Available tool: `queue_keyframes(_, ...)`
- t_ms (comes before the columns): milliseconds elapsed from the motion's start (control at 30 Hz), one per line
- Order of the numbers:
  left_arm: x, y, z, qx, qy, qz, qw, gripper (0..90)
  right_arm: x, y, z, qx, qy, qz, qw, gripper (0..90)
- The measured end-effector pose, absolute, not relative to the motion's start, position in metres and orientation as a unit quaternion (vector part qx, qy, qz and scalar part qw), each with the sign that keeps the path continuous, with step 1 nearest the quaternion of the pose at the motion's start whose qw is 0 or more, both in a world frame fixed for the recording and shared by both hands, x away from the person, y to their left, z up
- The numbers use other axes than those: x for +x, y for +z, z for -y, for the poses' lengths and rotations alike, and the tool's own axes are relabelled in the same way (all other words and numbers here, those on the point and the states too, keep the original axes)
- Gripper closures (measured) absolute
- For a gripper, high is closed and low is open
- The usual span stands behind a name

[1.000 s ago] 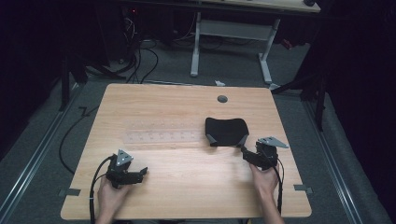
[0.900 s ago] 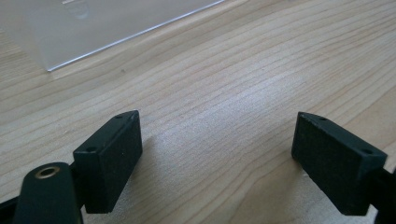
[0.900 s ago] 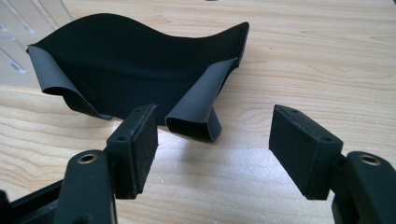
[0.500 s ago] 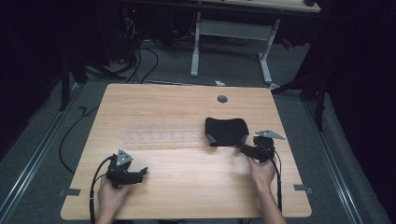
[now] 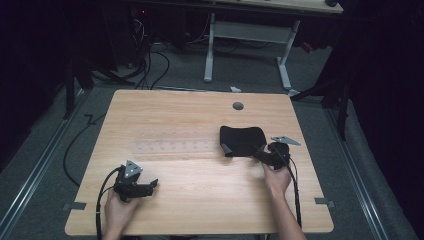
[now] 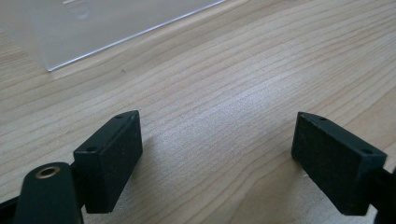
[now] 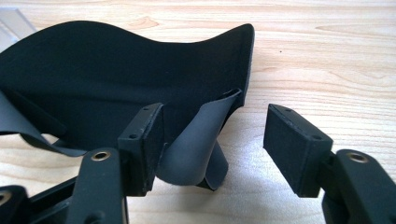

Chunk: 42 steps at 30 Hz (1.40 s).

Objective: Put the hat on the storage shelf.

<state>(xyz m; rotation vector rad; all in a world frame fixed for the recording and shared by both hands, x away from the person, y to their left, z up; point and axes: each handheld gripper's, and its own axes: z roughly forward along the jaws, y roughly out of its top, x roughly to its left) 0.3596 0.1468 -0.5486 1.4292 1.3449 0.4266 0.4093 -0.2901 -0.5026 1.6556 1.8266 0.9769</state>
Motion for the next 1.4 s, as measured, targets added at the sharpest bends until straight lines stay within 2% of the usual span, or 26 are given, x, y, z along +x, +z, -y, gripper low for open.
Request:
queue_keyframes(200,0.360,-0.549,-0.147,0.599,0.179,-0.565,0.538,16.8,0.415,-0.509,0.292,0.607,0.368,-0.662,0.241,45.6)
queue_keyframes(433,0.360,-0.549,-0.147,0.599,0.179,-0.566,0.538,16.8,0.420,-0.516,0.292,0.607,0.385,-0.662,0.214,57.1)
queue_keyframes(900,0.360,-0.549,-0.147,0.600,0.179,-0.566,0.537,16.8,0.418,-0.519,0.294,0.593,0.411,-0.664,0.199,75.6)
queue_keyframes(1100,0.360,-0.549,-0.147,0.600,0.179,-0.566,0.537,16.8,0.417,-0.516,0.294,0.593,0.428,-0.654,0.195,81.1)
queue_keyframes(1400,0.360,-0.549,-0.147,0.599,0.179,-0.566,0.538,16.8,0.416,-0.513,0.293,0.597,0.434,-0.648,0.188,83.9)
